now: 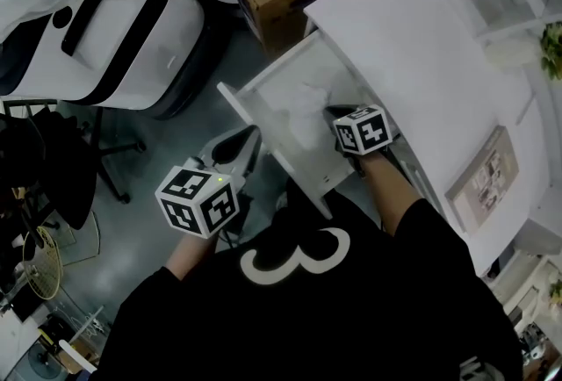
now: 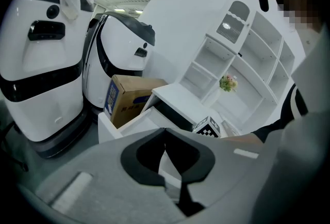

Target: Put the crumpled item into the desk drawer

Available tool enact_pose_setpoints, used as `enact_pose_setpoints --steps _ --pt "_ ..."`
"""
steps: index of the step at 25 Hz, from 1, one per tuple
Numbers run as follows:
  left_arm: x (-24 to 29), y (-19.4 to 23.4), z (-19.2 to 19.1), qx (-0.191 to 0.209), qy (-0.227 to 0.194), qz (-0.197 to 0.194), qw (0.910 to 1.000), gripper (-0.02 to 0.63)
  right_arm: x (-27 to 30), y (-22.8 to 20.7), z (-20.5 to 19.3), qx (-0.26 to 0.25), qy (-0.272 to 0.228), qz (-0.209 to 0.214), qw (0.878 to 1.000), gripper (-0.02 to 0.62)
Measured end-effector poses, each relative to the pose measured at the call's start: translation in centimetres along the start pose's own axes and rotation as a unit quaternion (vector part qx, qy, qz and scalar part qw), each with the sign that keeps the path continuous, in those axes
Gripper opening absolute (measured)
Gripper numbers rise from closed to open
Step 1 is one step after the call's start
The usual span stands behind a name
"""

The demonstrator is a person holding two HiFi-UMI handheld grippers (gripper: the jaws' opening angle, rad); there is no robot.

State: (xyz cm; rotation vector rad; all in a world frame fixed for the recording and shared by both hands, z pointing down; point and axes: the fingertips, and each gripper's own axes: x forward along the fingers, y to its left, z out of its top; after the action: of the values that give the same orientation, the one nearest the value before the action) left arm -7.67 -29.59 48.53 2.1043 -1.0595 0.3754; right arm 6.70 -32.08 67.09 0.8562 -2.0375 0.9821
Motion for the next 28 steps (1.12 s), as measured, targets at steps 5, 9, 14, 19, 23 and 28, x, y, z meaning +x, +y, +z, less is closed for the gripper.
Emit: enact_pose_setpoints --steps 5,9,14,19,23,28 --pt "0.4 1.1 -0.2 -0.009 0.003 0.007 0.9999 0.009 1.9 -1.3 -1.1 0.007 0.033 -0.008 0.999 0.003" --pt "0.5 1.7 -0.6 -0.015 0.008 0.013 0.9998 0.009 3.3 -1.9 -2.1 0.013 0.051 -0.004 0.999 0.003" --pt "0.5 2.6 -1.0 -0.021 0.013 0.022 0.9995 0.009 4.4 -2.0 -2.7 0.016 0.064 -0.002 0.998 0.003" --pt "0.4 3.0 -1.1 -0.023 0.013 0.027 0.9993 0.009 4.8 -2.1 -2.9 0.018 0.069 0.0 0.997 0.01" --pt "0.3 3.0 -1.2 -0.022 0.012 0.028 0.9993 0.009 4.8 -2.2 -2.8 0.024 0.067 0.0 0.997 0.034" --pt "0.0 2.6 -1.2 -0.019 0.01 0.027 0.9994 0.009 4.4 -1.8 -2.7 0.019 0.067 -0.003 0.998 0.123"
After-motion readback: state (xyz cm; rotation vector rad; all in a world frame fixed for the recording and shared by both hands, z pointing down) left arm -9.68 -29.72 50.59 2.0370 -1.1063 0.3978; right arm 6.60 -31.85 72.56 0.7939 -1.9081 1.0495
